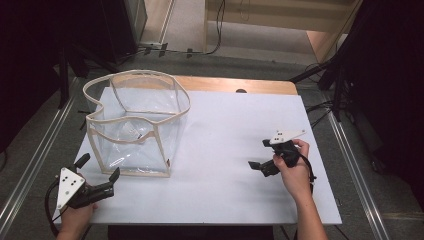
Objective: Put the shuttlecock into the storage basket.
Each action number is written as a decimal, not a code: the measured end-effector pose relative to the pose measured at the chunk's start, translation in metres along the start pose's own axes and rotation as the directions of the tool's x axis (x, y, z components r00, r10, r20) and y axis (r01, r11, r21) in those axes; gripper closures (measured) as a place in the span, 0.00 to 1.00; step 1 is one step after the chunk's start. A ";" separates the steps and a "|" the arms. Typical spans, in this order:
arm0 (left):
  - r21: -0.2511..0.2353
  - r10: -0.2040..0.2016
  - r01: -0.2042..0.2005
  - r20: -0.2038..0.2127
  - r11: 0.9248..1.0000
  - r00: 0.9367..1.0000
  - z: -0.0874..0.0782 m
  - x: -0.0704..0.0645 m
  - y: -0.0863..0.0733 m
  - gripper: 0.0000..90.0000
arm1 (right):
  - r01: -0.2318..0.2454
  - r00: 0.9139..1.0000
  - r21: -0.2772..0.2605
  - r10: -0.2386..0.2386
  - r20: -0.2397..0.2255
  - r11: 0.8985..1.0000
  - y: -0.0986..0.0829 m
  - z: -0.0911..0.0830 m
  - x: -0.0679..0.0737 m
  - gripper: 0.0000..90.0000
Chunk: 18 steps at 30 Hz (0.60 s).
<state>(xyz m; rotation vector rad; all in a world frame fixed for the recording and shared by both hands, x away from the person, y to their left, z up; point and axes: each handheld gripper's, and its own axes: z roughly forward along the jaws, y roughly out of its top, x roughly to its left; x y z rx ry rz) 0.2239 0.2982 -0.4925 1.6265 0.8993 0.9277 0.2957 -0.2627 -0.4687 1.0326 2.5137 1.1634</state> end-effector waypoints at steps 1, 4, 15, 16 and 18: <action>0.000 -0.002 0.002 0.000 1.000 1.000 0.000 0.000 0.000 0.03 | 0.001 1.000 -0.007 -0.001 0.004 1.000 -0.002 -0.001 0.000 0.00; 0.000 -0.003 0.003 0.000 1.000 1.000 0.000 0.000 0.000 0.03 | -0.006 1.000 -0.015 0.006 0.008 1.000 -0.008 -0.005 0.000 0.00; 0.000 -0.001 0.001 -0.002 1.000 1.000 0.000 -0.001 0.000 0.03 | -0.035 0.999 -0.046 0.036 0.021 0.998 -0.028 -0.017 -0.001 0.00; 0.000 -0.002 0.002 -0.002 1.000 1.000 0.000 -0.001 0.000 0.03 | -0.038 0.999 -0.051 0.039 0.024 0.998 -0.029 -0.018 -0.001 0.00; 0.000 -0.001 0.001 -0.002 1.000 1.000 0.000 -0.001 0.000 0.03 | -0.042 0.999 -0.055 0.043 0.026 0.998 -0.032 -0.019 -0.001 0.00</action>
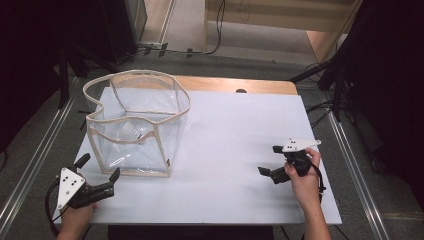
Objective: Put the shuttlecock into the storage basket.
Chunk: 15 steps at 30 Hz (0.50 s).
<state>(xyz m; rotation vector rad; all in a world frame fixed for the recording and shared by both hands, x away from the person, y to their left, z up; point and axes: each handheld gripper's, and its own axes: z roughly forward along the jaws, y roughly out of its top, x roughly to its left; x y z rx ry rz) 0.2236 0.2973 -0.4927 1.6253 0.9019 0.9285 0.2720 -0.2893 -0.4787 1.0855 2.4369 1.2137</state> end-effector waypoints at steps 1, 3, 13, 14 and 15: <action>0.000 0.001 -0.001 0.000 1.000 1.000 0.000 0.000 0.000 0.03 | 0.000 1.000 -0.002 0.000 0.001 1.000 -0.001 -0.001 0.000 0.00; 0.001 0.003 -0.003 0.000 1.000 1.000 0.000 0.000 0.000 0.03 | -0.008 1.000 -0.006 0.008 0.004 1.000 -0.004 -0.003 0.000 0.00; 0.002 0.011 -0.011 0.000 1.000 1.000 0.000 -0.001 0.000 0.03 | -0.020 1.000 -0.037 0.020 0.018 0.999 -0.015 -0.010 0.000 0.00; 0.002 0.011 -0.011 0.000 1.000 1.000 0.000 -0.001 0.000 0.03 | -0.019 1.000 -0.039 0.020 0.020 0.999 -0.017 -0.011 0.000 0.00; 0.003 0.012 -0.012 0.000 1.000 1.000 0.000 -0.001 0.000 0.03 | -0.023 0.999 -0.046 0.024 0.022 0.999 -0.018 -0.012 0.000 0.00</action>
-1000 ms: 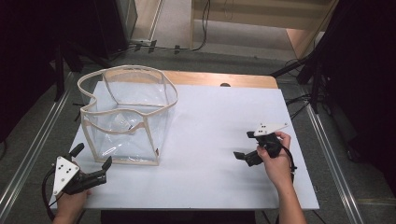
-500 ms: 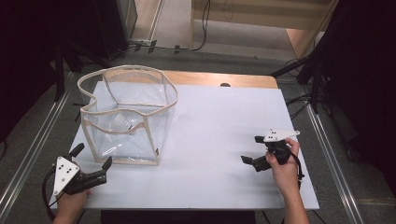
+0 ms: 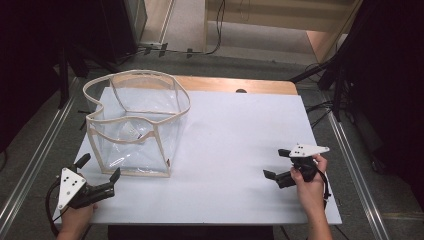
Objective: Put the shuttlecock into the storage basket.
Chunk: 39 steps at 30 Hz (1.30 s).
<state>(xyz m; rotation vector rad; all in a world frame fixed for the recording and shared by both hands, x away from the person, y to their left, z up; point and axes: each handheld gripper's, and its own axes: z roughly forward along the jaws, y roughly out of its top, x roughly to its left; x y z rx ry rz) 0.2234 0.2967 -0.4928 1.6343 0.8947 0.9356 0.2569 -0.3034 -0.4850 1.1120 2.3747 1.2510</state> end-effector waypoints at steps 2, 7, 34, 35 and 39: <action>0.000 0.001 -0.001 0.000 1.000 1.000 0.000 0.000 0.000 0.03 | -0.004 1.000 -0.003 0.004 0.001 1.000 -0.002 -0.001 0.000 0.00; 0.000 0.002 -0.002 0.000 1.000 1.000 0.000 0.000 0.000 0.03 | -0.020 1.000 -0.017 0.020 0.008 1.000 -0.010 -0.005 0.000 0.00; 0.000 0.005 -0.005 0.003 1.000 1.000 0.000 0.000 0.000 0.03 | -0.084 0.994 -0.132 0.093 0.065 0.988 -0.042 -0.026 -0.007 0.00; 0.000 0.005 -0.005 0.003 1.000 1.000 0.000 0.000 0.000 0.03 | -0.088 0.993 -0.134 0.097 0.060 0.987 -0.043 -0.026 -0.007 0.00; -0.002 0.004 -0.004 0.006 1.000 1.000 0.000 0.000 0.000 0.03 | -0.087 0.994 -0.130 0.096 0.060 0.988 -0.045 -0.023 -0.007 0.00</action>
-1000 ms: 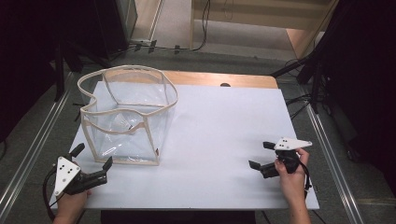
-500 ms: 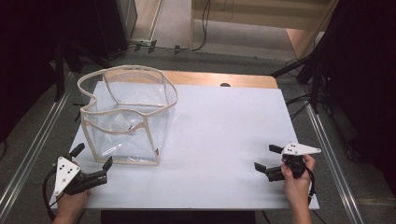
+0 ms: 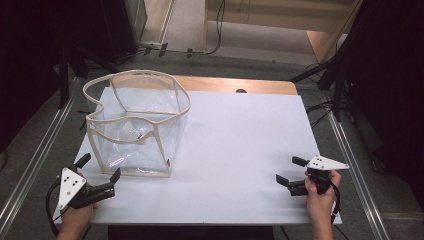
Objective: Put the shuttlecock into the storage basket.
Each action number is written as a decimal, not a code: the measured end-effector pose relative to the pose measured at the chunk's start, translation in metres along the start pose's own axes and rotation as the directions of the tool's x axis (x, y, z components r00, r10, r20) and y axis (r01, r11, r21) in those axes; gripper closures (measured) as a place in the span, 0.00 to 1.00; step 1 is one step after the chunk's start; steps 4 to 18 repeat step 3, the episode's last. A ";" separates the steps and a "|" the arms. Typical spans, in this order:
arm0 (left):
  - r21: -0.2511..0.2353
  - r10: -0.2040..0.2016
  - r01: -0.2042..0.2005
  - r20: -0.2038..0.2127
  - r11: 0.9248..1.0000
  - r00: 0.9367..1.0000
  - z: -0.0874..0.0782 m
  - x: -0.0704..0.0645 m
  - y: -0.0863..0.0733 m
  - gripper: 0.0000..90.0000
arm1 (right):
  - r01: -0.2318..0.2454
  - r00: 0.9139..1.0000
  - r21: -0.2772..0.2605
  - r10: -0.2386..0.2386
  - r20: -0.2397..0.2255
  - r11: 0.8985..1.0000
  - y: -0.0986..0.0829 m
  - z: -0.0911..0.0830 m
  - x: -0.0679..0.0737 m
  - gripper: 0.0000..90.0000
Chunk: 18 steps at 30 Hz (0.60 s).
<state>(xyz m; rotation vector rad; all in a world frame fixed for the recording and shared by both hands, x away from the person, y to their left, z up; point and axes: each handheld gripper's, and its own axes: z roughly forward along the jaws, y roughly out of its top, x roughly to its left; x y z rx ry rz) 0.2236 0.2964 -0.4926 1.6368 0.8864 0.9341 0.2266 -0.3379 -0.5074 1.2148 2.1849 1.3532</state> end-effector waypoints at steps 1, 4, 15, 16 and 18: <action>0.001 0.000 0.000 0.000 1.000 1.000 0.000 0.000 0.000 0.03 | 0.002 1.000 -0.001 -0.002 -0.001 1.000 0.000 0.000 0.000 0.00; 0.002 0.000 0.000 0.001 1.000 1.000 0.000 0.000 0.000 0.03 | 0.003 1.000 -0.003 -0.003 0.001 1.000 0.001 0.001 0.001 0.00; 0.002 0.000 0.000 0.001 1.000 1.000 0.000 0.000 0.000 0.03 | 0.003 1.000 -0.003 -0.003 0.001 1.000 0.001 0.001 0.001 0.00; 0.002 0.000 0.000 0.001 1.000 1.000 0.000 0.000 0.000 0.03 | 0.003 1.000 -0.003 -0.003 0.001 1.000 0.001 0.001 0.001 0.00; 0.002 0.000 0.000 0.001 1.000 1.000 0.000 0.000 0.000 0.03 | 0.003 1.000 -0.003 -0.003 0.001 1.000 0.001 0.001 0.001 0.00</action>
